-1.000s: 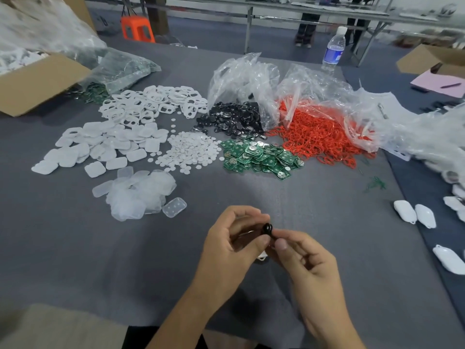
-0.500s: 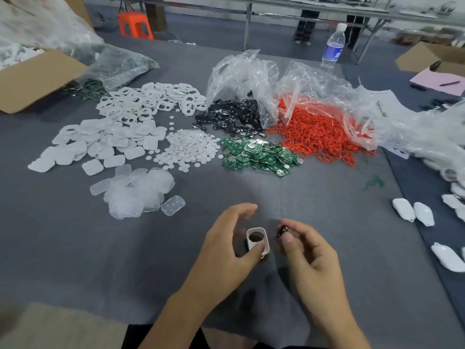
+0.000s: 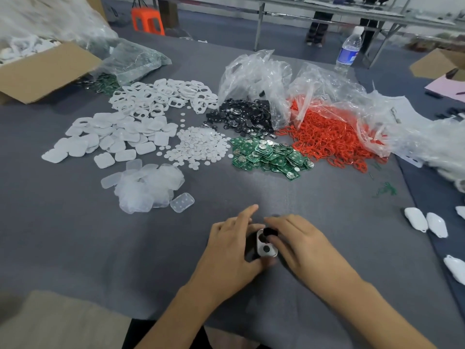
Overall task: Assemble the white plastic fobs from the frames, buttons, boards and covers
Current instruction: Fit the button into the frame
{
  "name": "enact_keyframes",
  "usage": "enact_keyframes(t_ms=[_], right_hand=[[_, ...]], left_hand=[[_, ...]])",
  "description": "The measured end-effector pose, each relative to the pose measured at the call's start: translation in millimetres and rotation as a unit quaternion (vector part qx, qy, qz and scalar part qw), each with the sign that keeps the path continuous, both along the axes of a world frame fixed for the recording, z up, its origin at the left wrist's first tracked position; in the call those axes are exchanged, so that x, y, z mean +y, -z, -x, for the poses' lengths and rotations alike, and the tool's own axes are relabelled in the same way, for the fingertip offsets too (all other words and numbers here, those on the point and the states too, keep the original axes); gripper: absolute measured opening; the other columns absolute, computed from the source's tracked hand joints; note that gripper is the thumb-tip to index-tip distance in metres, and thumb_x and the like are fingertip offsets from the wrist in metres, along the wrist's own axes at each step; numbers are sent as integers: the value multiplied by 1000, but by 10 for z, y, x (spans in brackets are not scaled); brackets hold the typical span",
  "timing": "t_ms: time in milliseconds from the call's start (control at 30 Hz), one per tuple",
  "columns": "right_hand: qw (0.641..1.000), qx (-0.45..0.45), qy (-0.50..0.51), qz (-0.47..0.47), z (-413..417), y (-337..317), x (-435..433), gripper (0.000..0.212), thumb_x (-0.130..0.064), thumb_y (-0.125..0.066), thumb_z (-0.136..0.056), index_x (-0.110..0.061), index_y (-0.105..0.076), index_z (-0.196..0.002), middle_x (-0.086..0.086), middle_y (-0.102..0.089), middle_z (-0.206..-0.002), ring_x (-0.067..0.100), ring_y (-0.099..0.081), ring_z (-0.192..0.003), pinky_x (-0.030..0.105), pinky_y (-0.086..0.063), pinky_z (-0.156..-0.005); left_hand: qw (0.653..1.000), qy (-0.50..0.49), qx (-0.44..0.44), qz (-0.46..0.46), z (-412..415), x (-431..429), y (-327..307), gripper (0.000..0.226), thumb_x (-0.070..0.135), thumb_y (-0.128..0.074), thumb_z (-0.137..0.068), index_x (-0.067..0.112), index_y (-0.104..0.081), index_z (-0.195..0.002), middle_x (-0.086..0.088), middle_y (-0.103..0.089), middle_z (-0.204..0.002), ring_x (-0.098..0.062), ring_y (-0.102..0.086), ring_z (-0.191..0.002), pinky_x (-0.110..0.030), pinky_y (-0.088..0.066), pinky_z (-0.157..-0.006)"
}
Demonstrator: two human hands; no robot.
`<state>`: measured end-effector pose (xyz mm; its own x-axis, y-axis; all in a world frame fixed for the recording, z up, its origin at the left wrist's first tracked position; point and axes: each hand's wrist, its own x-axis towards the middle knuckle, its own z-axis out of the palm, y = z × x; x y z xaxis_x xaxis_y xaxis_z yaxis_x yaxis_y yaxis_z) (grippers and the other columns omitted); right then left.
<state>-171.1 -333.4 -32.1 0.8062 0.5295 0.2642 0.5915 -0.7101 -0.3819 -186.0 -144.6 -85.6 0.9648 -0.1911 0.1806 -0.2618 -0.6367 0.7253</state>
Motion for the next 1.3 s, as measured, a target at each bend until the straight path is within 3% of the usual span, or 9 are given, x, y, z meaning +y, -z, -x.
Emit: enact_keyframes(t_ms=[167,333,533,667,833,1000,1067,1200,1300], right_hand=[[998,-8,-46,39,-67,-46,16,24,-2,-73,-87,-11,-70,-109,2,-66,-96,20,-60,-87,21,-43,-82],[998,-11,-24,61,-25,-21,40,25,1,-78,-80,-16,-74,-98,-1,-62,-80,21,-59,-75,34,-54,-62],[990,85,87,-73,-101,22,74,35,4,-82,-71,-28,-75,-85,-9,-68,-77,2,-63,-77,5,-43,-70],[979,130,97,-127,-100,31,89,37,1,-83,-75,-34,-72,-80,-17,-70,-73,0,-66,-79,5,-44,-70],[949,189,137,-211,-93,115,102,32,2,-80,-78,-28,-74,-84,-13,-73,-75,3,-67,-72,11,-48,-67],[880,275,209,-327,-99,154,135,39,5,-83,-73,-19,-72,-101,4,-66,-94,17,-64,-75,28,-54,-73],[873,317,185,-321,-132,94,110,40,4,-81,-77,-18,-70,-109,5,-67,-93,17,-63,-76,28,-54,-74],[872,403,109,-253,-216,-62,58,31,-3,-74,-88,-19,-70,-114,11,-74,-79,15,-48,-60,20,-39,-52],[882,414,84,-209,-266,-115,29,28,-6,-74,-89,-19,-70,-113,2,-70,-74,16,-52,-65,23,-40,-59]], left_hand=[[1000,-6,3,-10,-18,2,20,96,63,-74,-75,37,-24,-153,31,-62,-124,7,-42,-133,-33,-28,-113],[1000,-10,7,-10,-20,2,19,93,62,-76,-77,36,-27,-152,32,-62,-126,9,-39,-132,-28,-24,-113],[1000,-6,18,-15,-24,12,0,89,62,-76,-77,41,-29,-150,28,-61,-128,10,-37,-132,-24,-21,-113],[1000,-11,17,-8,-25,19,22,86,62,-77,-75,46,-30,-146,33,-57,-123,15,-33,-131,-17,-18,-109],[1000,-16,19,-4,-40,23,34,84,65,-76,-71,53,-32,-142,40,-54,-117,14,-35,-130,-13,-16,-108],[1000,-3,20,4,-48,21,8,80,64,-75,-70,55,-36,-139,38,-59,-125,3,-42,-132,-12,-17,-105],[1000,4,17,15,-47,22,-23,78,59,-77,-70,55,-40,-138,40,-58,-125,5,-44,-130,-13,-19,-104],[999,24,19,43,-38,39,-64,78,39,-84,-68,51,-48,-136,40,-60,-124,5,-53,-121,-20,-28,-103],[997,33,30,59,-23,52,-72,77,29,-86,-69,49,-52,-135,38,-62,-123,3,-58,-119,-28,-36,-104]])
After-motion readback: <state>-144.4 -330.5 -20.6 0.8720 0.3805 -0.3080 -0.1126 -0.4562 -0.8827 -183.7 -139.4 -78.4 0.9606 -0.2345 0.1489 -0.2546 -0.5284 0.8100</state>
